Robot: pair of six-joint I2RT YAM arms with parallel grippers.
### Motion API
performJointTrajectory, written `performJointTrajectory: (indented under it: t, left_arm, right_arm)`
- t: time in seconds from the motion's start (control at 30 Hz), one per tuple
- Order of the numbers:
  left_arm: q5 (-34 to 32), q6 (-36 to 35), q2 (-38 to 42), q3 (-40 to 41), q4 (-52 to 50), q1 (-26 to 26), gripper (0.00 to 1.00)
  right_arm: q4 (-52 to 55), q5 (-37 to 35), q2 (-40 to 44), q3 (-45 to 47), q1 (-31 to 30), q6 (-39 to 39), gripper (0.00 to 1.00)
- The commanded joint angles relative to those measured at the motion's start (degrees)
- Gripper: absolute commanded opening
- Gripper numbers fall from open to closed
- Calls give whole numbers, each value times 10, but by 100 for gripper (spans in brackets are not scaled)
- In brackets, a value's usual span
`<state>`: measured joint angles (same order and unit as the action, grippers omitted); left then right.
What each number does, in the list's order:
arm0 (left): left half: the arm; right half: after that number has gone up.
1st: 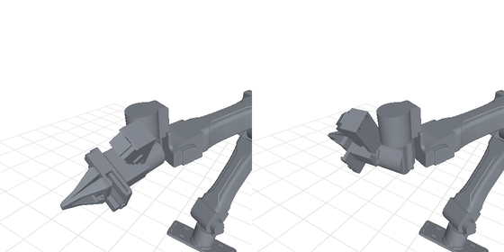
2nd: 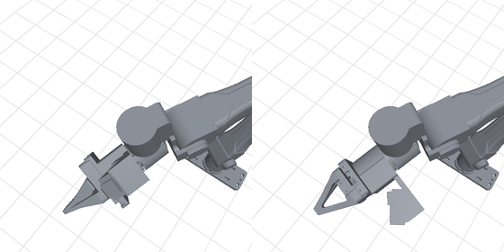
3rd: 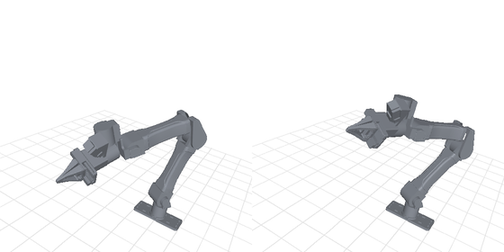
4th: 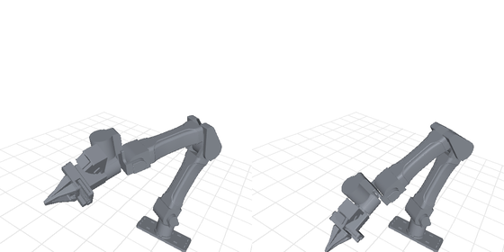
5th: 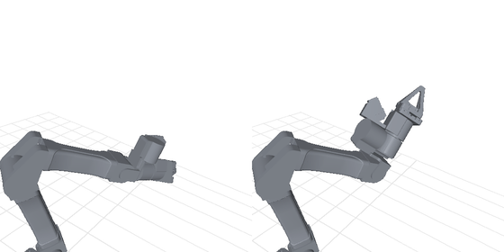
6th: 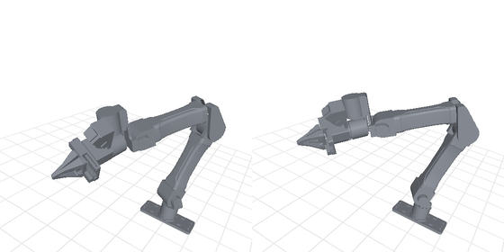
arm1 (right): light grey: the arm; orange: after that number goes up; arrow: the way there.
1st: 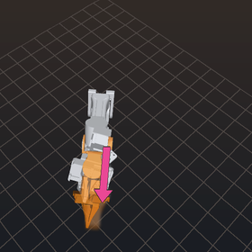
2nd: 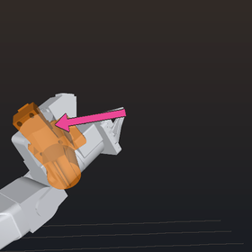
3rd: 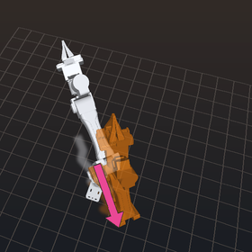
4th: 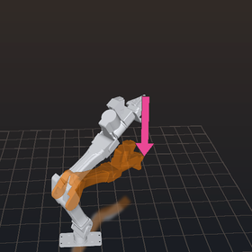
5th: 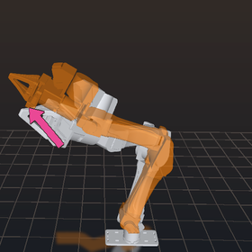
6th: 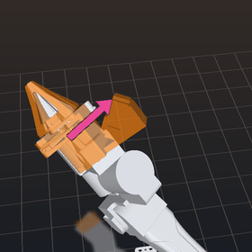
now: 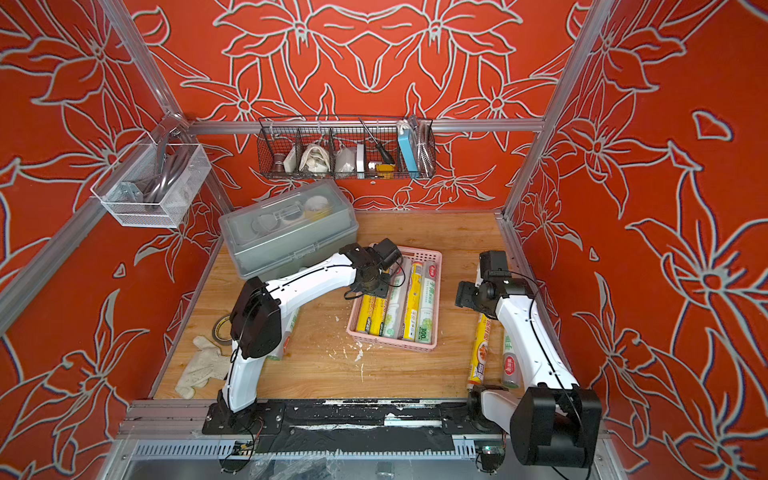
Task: Put the plastic wrap into the basket
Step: Place the plastic wrap in the basket.
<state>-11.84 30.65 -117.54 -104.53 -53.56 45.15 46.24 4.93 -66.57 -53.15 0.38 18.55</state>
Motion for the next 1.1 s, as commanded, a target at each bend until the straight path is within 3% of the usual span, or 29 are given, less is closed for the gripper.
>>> performJointTrajectory:
  t: [0.0,0.23,0.43,0.87,1.07]
  left_arm:
    - [4,-4,37,20,-9,2,65]
    - [51,13,81,107,57,2,62]
    - [71,19,58,148,97,2,59]
    - [85,24,0,175,142,3,57]
    - [73,17,29,169,128,5,57]
  right_arm:
    - [2,3,6,7,3,-4,77]
    - [1,6,5,8,3,-4,77]
    - [1,8,6,8,3,-5,77]
    - [0,8,2,6,4,-7,77]
    - [1,8,-1,3,3,-8,77]
